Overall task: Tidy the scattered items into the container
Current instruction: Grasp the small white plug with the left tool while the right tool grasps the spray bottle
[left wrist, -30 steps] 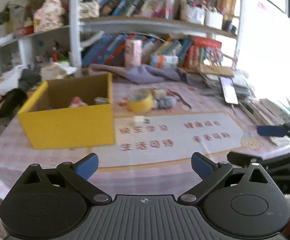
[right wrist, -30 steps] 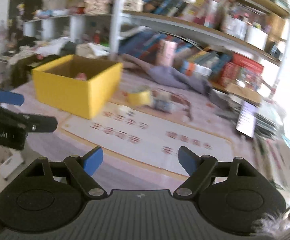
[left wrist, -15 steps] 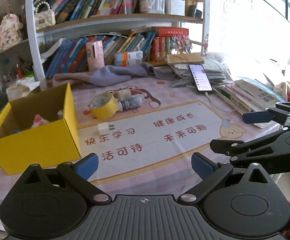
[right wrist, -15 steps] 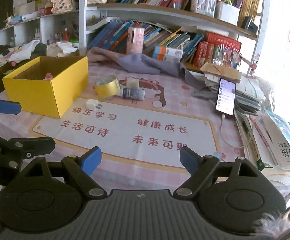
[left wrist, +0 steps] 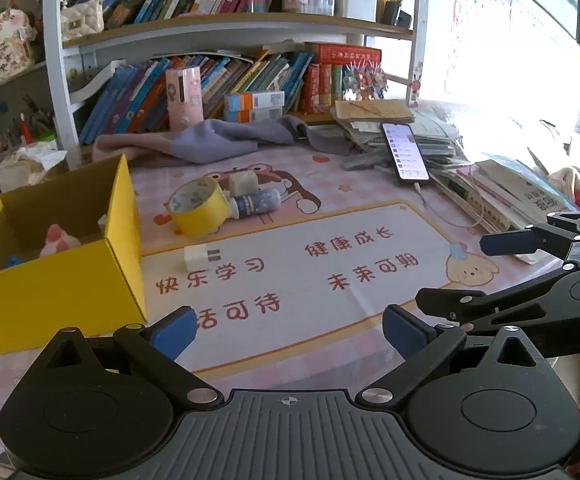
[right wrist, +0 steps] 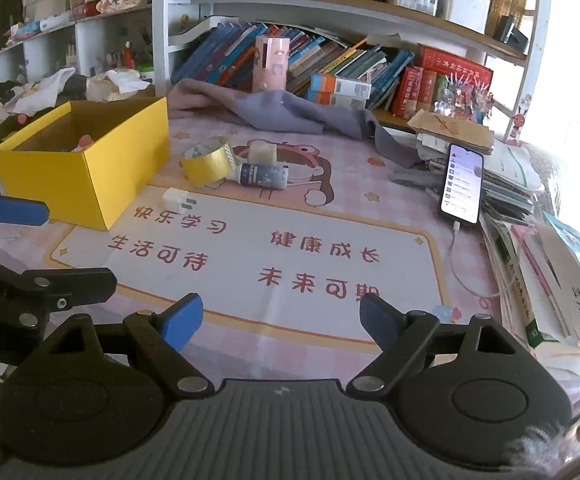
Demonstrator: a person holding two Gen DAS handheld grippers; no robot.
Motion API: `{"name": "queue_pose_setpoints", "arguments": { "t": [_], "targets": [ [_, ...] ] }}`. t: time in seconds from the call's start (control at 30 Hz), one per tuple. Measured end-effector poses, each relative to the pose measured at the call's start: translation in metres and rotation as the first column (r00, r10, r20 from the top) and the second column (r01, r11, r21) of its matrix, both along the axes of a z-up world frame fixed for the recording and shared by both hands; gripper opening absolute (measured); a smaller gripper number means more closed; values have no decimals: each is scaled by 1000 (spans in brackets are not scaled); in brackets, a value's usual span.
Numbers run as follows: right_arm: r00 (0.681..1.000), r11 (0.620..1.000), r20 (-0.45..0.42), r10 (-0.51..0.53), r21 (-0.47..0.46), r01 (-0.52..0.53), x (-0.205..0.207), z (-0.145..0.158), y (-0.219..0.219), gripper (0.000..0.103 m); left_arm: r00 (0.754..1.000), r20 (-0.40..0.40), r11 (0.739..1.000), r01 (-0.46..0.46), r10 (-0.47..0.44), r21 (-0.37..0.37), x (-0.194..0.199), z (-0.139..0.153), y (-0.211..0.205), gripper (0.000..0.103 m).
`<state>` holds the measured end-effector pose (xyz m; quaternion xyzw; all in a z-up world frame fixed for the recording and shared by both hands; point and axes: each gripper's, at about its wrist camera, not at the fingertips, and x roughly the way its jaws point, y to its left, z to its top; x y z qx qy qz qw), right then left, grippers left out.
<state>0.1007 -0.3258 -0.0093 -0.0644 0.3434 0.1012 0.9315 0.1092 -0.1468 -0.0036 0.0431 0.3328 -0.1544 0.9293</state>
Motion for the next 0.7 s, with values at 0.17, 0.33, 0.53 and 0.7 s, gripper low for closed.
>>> {"name": "queue_pose_setpoints", "arguments": {
  "t": [0.17,0.33,0.53,0.7],
  "targets": [
    [1000,1000,-15,4,-6,-4,17,-5,-4,82,1000,-5,1000,0,0,3,18,-6,-5,101],
    [999,1000,-36,-2,-11,2,39,-10,-12,82,1000,-25,1000,-7,7,18,46,-14,-13,100],
    [998,1000,-65,14,-16,-15,71,-16,-25,78,999,-43,999,-16,18,50,79,-23,-29,99],
    [995,998,-84,55,-5,-56,105,-17,-35,75,997,-58,997,-50,53,61,100,-23,-38,99]
  ]
}}
